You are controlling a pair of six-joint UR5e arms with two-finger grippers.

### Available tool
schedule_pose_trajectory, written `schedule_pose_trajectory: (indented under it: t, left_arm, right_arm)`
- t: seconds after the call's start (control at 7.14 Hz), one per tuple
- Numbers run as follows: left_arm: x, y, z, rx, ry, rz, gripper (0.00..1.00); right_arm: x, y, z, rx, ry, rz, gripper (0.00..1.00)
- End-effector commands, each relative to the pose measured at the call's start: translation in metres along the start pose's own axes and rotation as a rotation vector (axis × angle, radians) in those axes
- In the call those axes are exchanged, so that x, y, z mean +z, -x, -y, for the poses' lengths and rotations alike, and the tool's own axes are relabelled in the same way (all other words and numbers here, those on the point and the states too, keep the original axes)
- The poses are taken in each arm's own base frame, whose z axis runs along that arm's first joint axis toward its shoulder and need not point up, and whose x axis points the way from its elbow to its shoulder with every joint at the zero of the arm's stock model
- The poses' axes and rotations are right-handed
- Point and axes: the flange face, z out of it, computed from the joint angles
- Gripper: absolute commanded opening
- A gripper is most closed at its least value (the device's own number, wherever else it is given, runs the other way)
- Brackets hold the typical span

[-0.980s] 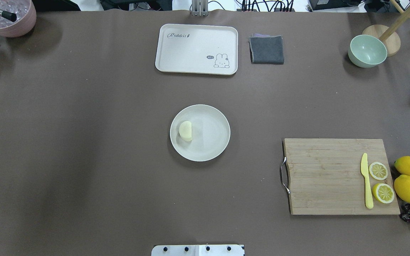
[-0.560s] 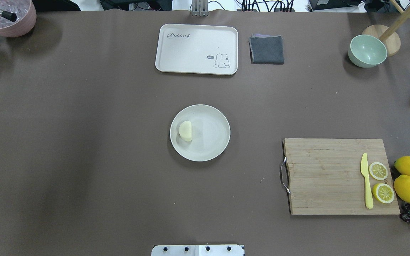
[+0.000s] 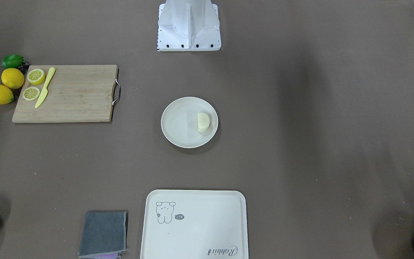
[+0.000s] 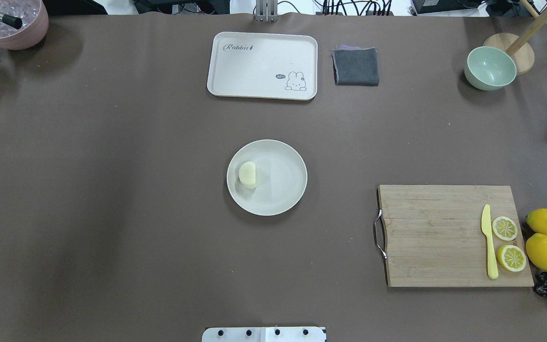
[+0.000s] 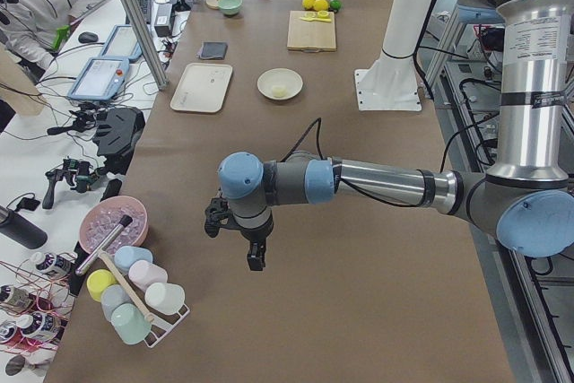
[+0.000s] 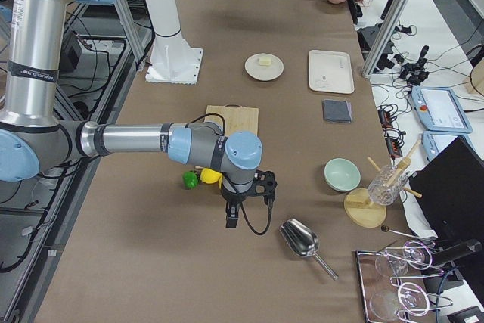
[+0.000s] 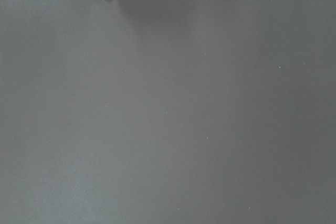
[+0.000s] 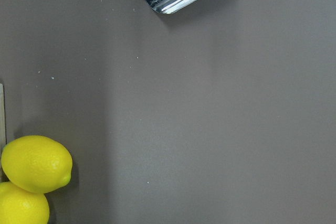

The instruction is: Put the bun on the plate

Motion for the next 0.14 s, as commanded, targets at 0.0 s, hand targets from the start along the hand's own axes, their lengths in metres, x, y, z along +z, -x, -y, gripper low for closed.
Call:
schedule_pose_trajectory:
  t: [0.0]
  left_arm:
    - [0.0022,0.0021,-0.0001,-0.004,0.004,-0.001,0.98]
  right_arm:
    - [-0.0006,0.0005,0.0001,-0.001,-0.001,0.000,1.00]
